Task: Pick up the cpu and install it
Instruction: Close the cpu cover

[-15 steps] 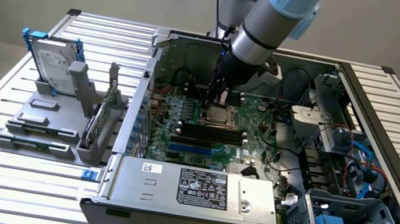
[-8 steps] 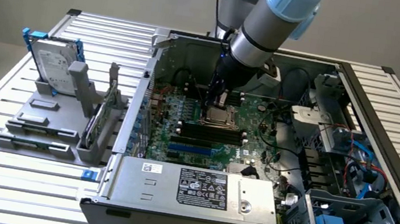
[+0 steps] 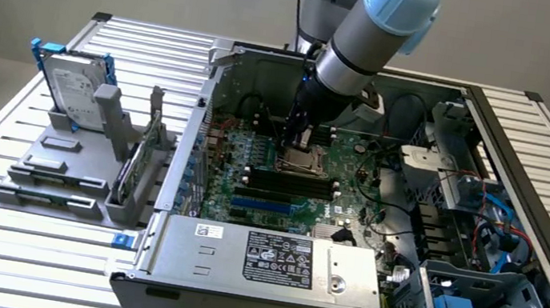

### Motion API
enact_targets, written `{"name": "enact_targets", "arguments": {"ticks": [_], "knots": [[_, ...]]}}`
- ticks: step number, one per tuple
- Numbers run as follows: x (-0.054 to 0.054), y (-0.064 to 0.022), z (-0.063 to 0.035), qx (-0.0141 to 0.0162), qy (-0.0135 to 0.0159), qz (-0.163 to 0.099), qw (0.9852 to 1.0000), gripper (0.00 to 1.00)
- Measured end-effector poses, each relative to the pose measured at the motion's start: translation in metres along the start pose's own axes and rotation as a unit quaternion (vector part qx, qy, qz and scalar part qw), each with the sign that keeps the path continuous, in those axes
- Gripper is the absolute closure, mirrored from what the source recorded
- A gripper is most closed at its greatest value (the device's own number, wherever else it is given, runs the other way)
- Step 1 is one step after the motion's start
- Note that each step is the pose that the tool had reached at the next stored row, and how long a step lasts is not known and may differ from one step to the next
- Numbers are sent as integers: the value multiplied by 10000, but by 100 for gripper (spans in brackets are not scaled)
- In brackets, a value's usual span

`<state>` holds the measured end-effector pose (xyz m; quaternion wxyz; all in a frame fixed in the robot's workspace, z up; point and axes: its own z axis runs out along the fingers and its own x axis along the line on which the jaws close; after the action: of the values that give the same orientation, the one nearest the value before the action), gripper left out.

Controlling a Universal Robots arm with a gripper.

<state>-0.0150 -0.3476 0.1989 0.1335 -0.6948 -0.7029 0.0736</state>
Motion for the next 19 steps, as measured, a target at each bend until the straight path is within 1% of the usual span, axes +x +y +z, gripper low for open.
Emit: {"name": "enact_targets", "arguments": {"ticks": [4, 12, 19], "knots": [[0, 5, 21, 9, 1, 2, 10000, 89], [0, 9, 32, 13, 3, 1, 10000, 89], [6, -23, -35, 47, 14, 0, 10000, 89]]}}
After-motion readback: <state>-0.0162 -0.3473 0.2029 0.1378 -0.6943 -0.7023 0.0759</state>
